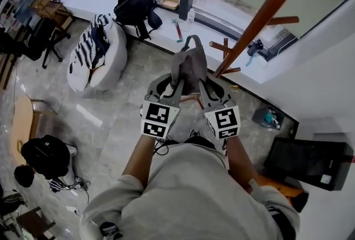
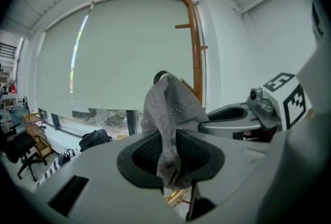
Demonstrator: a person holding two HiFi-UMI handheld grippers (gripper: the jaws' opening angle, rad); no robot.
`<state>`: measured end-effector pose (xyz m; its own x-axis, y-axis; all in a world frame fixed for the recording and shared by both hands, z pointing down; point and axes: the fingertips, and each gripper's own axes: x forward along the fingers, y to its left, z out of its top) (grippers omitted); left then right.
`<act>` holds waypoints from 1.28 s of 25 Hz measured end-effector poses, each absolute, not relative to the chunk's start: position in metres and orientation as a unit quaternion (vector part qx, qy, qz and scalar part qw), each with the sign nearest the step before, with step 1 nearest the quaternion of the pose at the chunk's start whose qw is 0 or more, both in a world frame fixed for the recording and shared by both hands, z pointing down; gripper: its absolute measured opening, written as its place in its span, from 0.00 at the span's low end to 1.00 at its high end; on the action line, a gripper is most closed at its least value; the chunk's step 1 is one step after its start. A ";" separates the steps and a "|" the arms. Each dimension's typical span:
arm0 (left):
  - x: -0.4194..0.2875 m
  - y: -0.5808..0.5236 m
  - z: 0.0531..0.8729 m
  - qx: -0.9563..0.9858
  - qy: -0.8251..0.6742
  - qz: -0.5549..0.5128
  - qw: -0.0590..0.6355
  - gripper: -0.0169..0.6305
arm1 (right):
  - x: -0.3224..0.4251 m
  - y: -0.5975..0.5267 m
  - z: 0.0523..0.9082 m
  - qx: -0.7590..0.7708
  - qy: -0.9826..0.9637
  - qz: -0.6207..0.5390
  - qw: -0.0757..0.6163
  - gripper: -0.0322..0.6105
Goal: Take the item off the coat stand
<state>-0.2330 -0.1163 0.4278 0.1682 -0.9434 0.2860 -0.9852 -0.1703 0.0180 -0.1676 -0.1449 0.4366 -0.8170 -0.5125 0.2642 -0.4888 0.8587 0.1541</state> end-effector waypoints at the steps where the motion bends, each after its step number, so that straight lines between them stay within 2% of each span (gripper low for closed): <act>1: -0.240 -0.111 0.429 0.751 -0.644 0.105 0.102 0.17 | -0.175 -0.141 0.437 0.253 -0.955 -0.040 0.149 0.13; 11: -0.295 -0.053 0.437 0.701 -0.698 0.088 0.118 0.17 | -0.235 -0.093 0.445 0.188 -0.971 -0.037 0.142 0.12; 18: -0.319 -0.015 0.432 0.694 -0.711 0.061 0.094 0.17 | -0.259 -0.059 0.442 0.190 -0.974 -0.038 0.121 0.10; 32: -0.278 -0.015 0.389 0.693 -0.719 0.038 0.039 0.16 | -0.217 -0.062 0.398 0.204 -0.974 -0.065 0.069 0.09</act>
<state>-0.2776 -0.0153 0.3889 -0.0359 -0.9933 0.1095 -0.9994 0.0360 -0.0004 -0.2166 -0.0621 0.3981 -0.9069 -0.4072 0.1080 -0.3891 0.9079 0.1559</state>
